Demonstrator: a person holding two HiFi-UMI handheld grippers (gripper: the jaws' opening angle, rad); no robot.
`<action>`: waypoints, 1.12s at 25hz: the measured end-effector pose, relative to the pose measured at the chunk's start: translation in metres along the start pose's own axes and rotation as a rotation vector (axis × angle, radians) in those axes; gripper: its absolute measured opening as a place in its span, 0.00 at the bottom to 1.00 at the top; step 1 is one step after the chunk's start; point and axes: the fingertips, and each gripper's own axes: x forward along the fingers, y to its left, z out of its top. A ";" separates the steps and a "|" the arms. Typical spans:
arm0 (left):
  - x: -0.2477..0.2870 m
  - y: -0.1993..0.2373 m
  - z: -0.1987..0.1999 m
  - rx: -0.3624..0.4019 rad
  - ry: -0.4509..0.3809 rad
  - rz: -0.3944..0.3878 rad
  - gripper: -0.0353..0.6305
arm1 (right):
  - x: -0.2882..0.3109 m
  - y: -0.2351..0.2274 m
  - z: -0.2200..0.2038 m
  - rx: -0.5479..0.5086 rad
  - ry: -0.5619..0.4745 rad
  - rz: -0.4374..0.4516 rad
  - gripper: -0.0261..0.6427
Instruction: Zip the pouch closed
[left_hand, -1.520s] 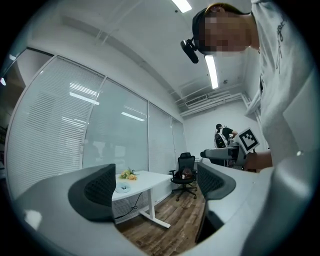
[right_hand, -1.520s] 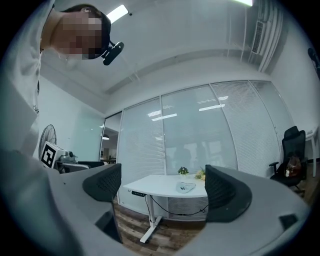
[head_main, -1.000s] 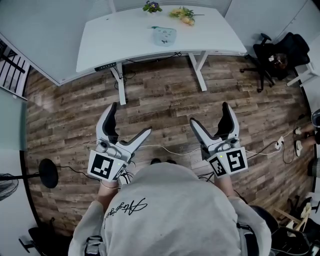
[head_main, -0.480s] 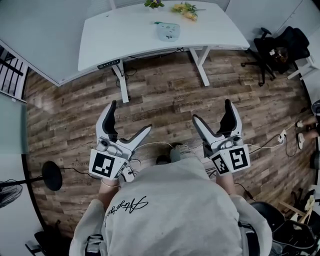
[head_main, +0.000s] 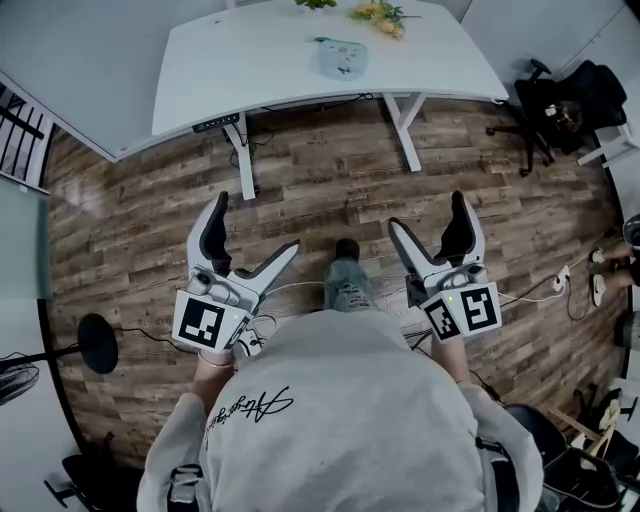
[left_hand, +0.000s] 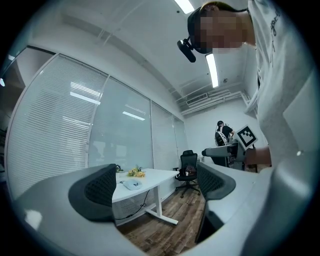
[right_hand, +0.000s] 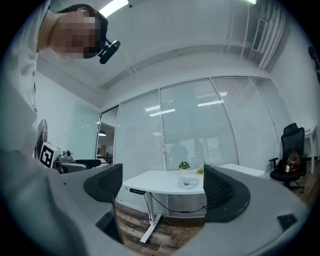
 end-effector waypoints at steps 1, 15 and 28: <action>0.005 0.003 -0.001 0.006 0.004 0.004 0.78 | 0.006 -0.004 -0.001 0.005 0.000 0.003 0.77; 0.122 0.048 -0.012 0.006 0.009 0.020 0.78 | 0.103 -0.092 -0.002 0.043 -0.013 0.033 0.76; 0.207 0.085 -0.014 0.025 0.041 0.089 0.78 | 0.189 -0.157 0.004 0.076 0.007 0.132 0.75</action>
